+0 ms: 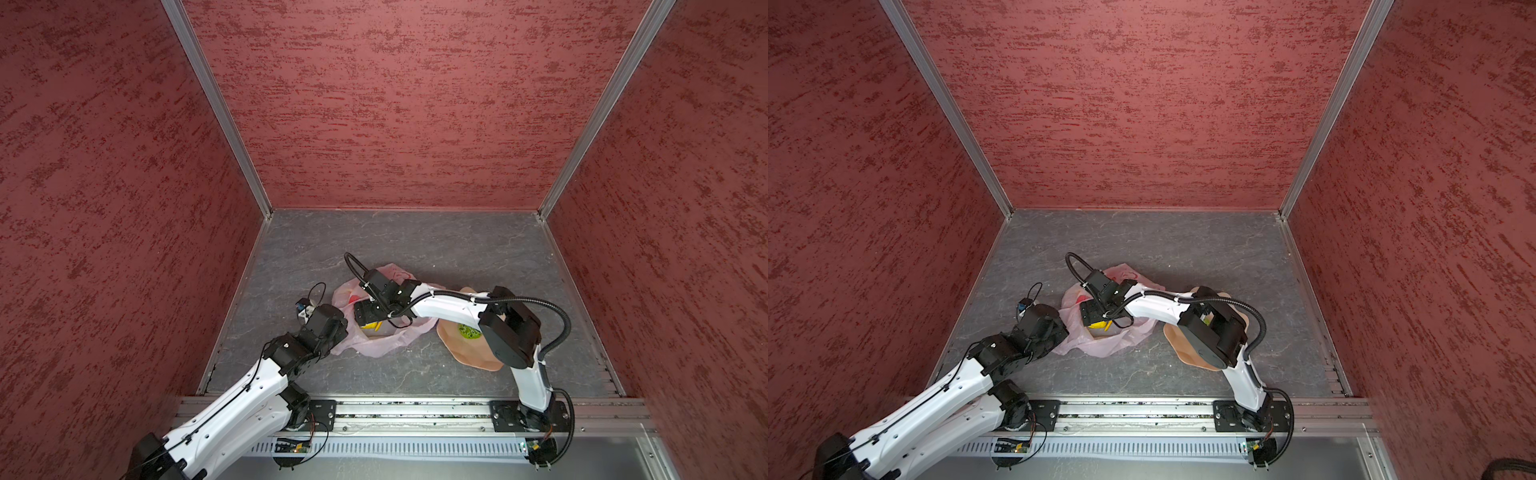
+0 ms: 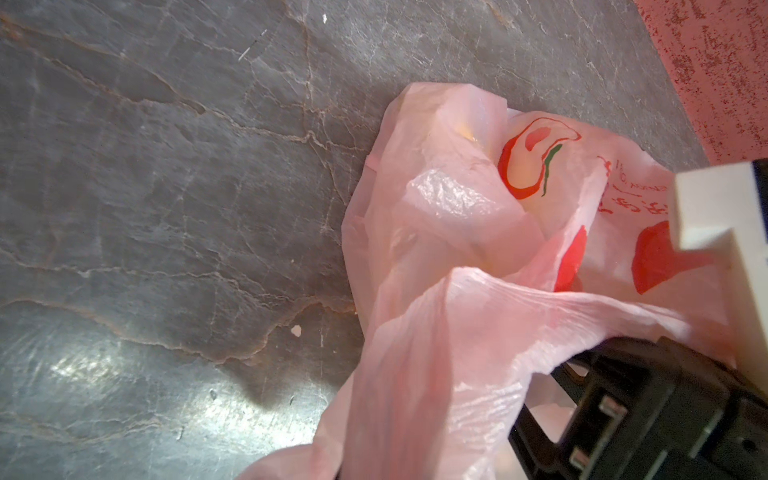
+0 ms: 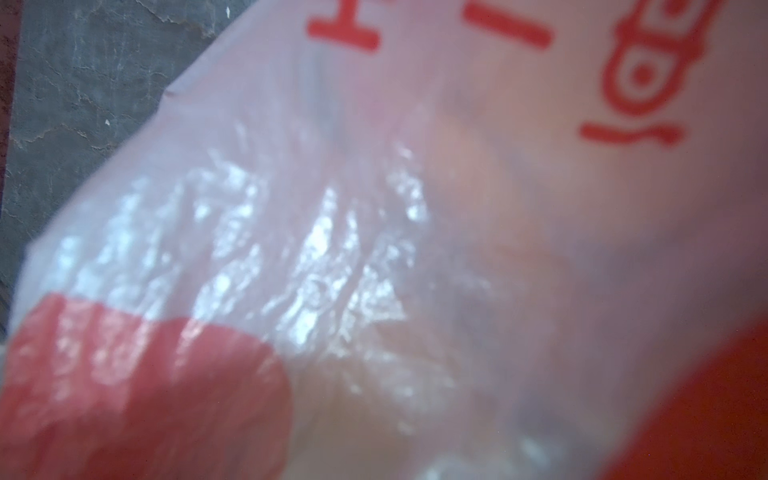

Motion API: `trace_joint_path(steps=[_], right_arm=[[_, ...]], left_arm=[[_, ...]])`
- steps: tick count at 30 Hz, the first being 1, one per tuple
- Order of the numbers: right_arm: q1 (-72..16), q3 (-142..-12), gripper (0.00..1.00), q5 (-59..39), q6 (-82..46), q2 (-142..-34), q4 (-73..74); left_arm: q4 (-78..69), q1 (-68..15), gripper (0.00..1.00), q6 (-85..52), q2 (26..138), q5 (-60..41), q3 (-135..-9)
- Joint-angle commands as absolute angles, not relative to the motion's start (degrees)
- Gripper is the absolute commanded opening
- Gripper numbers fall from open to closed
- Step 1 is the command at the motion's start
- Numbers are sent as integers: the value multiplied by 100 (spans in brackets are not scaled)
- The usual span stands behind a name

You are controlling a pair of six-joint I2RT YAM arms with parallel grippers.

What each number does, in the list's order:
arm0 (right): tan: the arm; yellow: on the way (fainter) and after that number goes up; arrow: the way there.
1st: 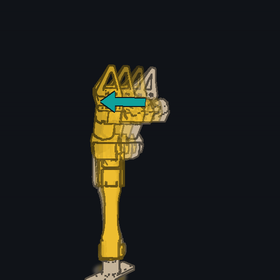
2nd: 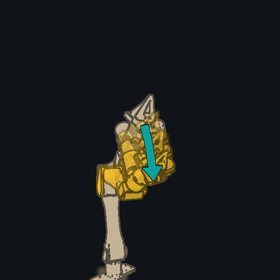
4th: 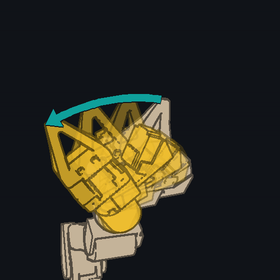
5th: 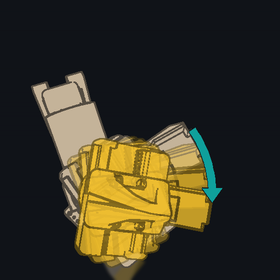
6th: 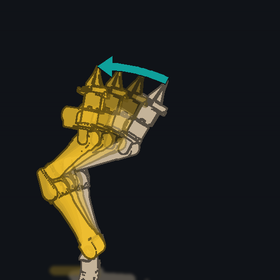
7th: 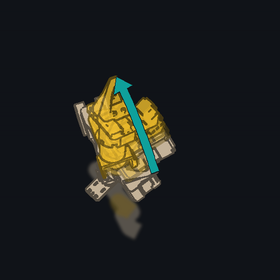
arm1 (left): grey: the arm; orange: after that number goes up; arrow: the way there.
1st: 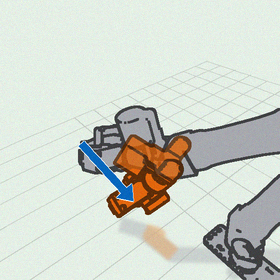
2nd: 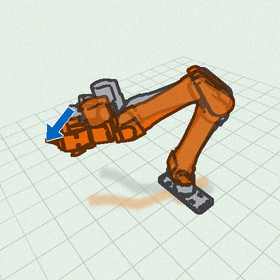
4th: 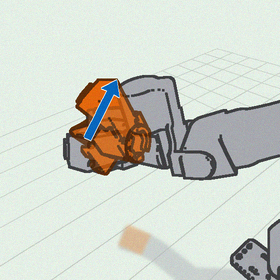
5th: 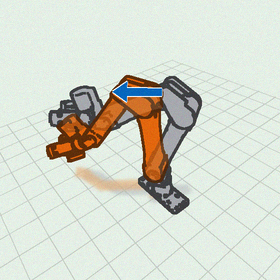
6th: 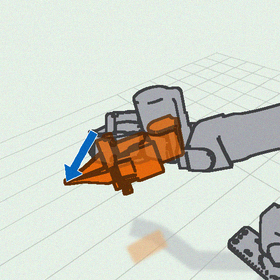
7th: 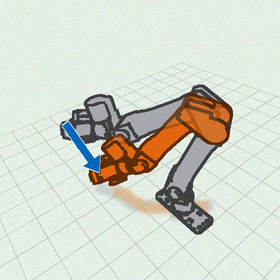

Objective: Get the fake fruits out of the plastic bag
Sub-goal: 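Reach the right gripper into the pink bag toward the yellow fruit, then close the right gripper on the yellow fruit and lift it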

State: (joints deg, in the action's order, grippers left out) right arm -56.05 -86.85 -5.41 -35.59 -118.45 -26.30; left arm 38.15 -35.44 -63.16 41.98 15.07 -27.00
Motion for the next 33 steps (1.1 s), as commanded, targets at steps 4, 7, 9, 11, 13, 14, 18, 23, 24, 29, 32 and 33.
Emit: trace_joint_path(steps=[4,7,9,11,13,14,18,23,24,29,32,33], right_arm=[[-5532,-8832,83,-628,-3639,-12040,-2461],[-5495,-8802,81,-658,-3647,-12076,-2409],[-5478,-8788,78,-692,-3647,-12100,-2358],[-5460,-8787,74,-727,-3632,-12120,-2338],[-5448,-8788,70,-755,-3613,-12129,-2337],[-5449,-8784,68,-756,-3611,-12127,-2338],[-5433,-8754,60,-798,-3569,-12079,-2364],[-5427,-8649,48,-825,-3520,-11937,-2364],[-5427,-8625,45,-841,-3507,-11903,-2364],[-5423,-8508,31,-903,-3463,-11717,-2377],[-5423,-8460,25,-965,-3401,-11598,-2432],[-5418,-8447,23,-984,-3366,-11555,-2466]], left_arm=[[3754,-3586,0,-6379,4179,1492,-2610],[3759,-3595,0,-6399,4182,1494,-2599],[3766,-3586,0,-6405,4196,1512,-2596],[3765,-3588,0,-6416,4205,1520,-2598],[3776,-3594,0,-6421,4209,1529,-2603],[3771,-3590,0,-6424,4203,1537,-2607],[3763,-3583,0,-6416,4213,1604,-2623],[3697,-3581,0,-6417,4232,1668,-2651],[3685,-3579,0,-6416,4236,1678,-2658],[3604,-3583,0,-6339,4305,1799,-2753],[3516,-3577,0,-6222,4378,1895,-2874],[3505,-3576,0,-6175,4407,1930,-2942]])
